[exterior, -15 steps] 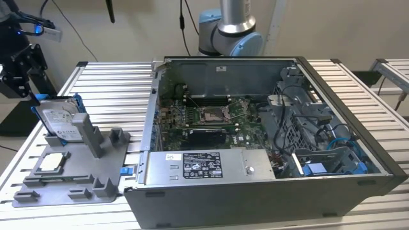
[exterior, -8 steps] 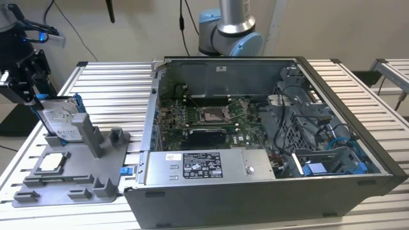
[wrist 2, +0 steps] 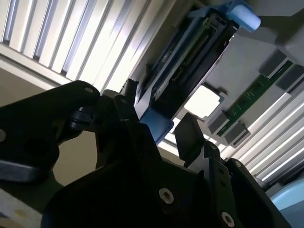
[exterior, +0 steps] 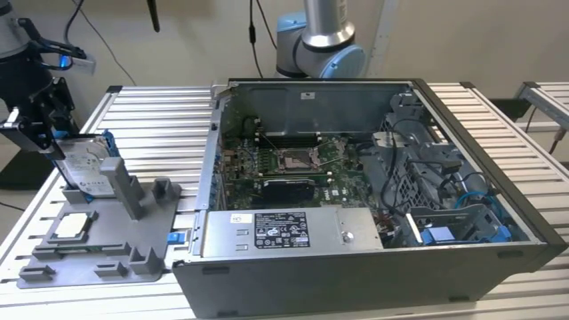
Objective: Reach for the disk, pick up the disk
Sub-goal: 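Pick up the disk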
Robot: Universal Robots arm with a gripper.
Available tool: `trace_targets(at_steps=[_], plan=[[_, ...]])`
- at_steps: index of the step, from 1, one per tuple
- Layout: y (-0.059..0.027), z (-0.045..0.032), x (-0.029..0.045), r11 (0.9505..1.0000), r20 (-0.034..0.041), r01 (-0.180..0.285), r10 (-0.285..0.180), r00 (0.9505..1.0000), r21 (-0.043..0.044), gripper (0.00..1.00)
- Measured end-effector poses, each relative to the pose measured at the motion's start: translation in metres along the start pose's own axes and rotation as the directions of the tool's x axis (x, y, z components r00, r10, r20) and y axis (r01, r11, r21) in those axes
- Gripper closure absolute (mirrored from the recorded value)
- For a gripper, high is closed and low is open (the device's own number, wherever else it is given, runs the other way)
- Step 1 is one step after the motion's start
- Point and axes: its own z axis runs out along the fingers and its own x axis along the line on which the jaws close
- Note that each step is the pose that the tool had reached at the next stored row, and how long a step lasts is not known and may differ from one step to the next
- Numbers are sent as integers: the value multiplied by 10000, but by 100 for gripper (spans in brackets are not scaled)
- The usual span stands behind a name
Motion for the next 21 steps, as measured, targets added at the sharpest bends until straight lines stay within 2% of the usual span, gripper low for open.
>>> trace_targets(at_steps=[12,21], plan=[[-1,229,6,10000,28,0,0,10000,15,0],[0,323,8,10000,130,0,-1,9999,27,0]])
